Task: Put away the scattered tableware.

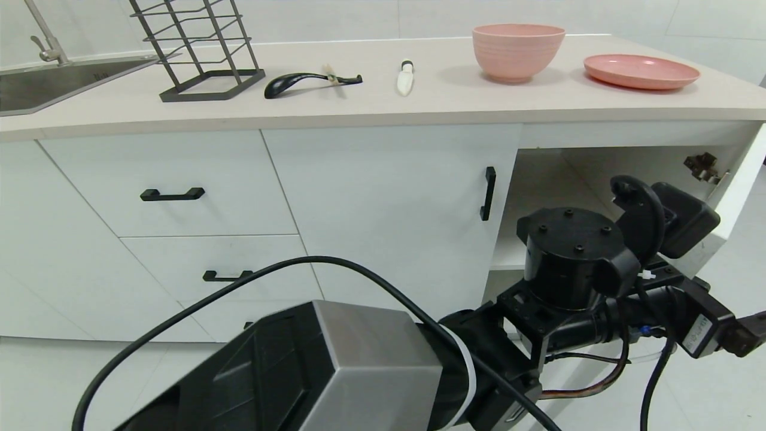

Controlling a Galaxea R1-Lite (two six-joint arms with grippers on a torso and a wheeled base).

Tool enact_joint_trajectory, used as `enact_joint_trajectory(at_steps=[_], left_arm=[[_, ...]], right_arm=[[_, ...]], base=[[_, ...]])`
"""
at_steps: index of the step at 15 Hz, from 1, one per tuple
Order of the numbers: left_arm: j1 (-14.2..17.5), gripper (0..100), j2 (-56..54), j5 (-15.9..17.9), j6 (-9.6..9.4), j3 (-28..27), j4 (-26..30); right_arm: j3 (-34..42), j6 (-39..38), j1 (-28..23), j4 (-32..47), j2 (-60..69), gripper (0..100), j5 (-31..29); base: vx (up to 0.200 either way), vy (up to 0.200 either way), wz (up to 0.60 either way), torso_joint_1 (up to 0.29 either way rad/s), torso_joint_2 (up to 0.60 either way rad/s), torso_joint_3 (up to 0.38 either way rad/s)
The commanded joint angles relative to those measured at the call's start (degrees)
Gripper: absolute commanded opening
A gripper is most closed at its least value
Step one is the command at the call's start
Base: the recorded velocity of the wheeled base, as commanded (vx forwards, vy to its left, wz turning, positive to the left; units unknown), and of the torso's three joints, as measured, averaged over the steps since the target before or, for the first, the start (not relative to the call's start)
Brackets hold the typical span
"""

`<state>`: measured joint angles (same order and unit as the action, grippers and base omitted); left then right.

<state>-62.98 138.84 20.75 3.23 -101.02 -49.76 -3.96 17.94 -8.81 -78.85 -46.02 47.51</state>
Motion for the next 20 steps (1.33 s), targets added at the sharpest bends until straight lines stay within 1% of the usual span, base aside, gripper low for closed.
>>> enact_joint_trajectory(at_steps=[1,5,6,9,12,13,14,15,16,17,18,19,20], left_arm=[[-0.83,100,1.17,-0.09,0.02,-0.40,0.02],[-2.33,100,3.46,-0.09,0.20,-0.75,-0.42],[-3.29,100,4.51,-0.18,0.29,-1.28,-1.13],[-4.70,100,8.29,-0.53,0.55,-6.73,-1.48],[-8.30,100,13.83,-0.53,1.16,-13.50,-2.27],[-9.45,100,15.15,-0.09,1.52,-13.57,-2.45],[-11.03,100,15.85,1.40,1.96,-13.57,-4.47],[-11.55,100,16.82,3.77,3.10,-13.57,-6.40],[-11.55,100,17.87,7.64,6.79,-13.57,-11.41],[-10.76,100,17.69,7.38,8.55,-13.57,-13.17],[-9.09,100,16.55,7.29,9.07,-13.57,-13.61],[-7.25,100,14.53,7.29,9.07,-13.57,-13.61],[-5.31,100,11.19,7.29,9.07,-10.60,-13.78]], right_arm=[[-1.14,-0.01,-0.06,0.01,1.46,100,-0.22],[-3.77,-0.19,0.02,0.01,3.30,100,-1.28],[-3.77,-0.19,-0.06,0.01,3.30,100,-1.28],[-4.92,-0.19,-0.06,0.01,3.74,100,-1.28],[-5.79,-0.19,-0.06,0.01,4.54,100,-1.28],[-6.15,-0.19,-0.15,0.01,5.06,100,-1.28],[-6.41,-0.19,-0.15,0.01,6.12,100,-1.28],[-6.50,-0.19,-0.15,0.01,6.73,100,-1.28],[-6.94,-0.19,-0.24,0.01,8.05,100,-1.28],[-7.38,-0.19,-0.33,0.10,8.40,100,-1.28],[-7.38,-0.19,-0.33,0.27,8.31,100,-1.28],[-6.85,-0.19,-0.33,0.36,8.14,100,-1.28],[-5.35,-0.19,-0.06,0.45,7.96,100,-1.28]], base=[[0.000,0.000,0.00,0.000,0.00,0.000],[0.000,0.000,0.00,0.000,0.00,0.000],[0.000,0.000,0.00,0.000,0.00,0.000],[0.000,0.000,0.00,0.000,0.00,0.000],[0.000,0.000,0.00,0.000,0.00,0.000],[0.000,0.000,0.00,0.000,0.00,0.000],[0.000,0.000,0.00,0.000,0.00,0.000],[0.000,0.000,0.00,0.000,0.00,0.000],[0.000,0.000,0.00,0.000,0.00,0.000],[0.000,0.000,0.00,0.000,0.00,0.000],[0.000,0.000,0.00,0.000,0.00,0.000],[0.000,0.000,0.00,0.000,0.00,0.000],[0.000,0.000,0.00,0.000,0.00,0.000]])
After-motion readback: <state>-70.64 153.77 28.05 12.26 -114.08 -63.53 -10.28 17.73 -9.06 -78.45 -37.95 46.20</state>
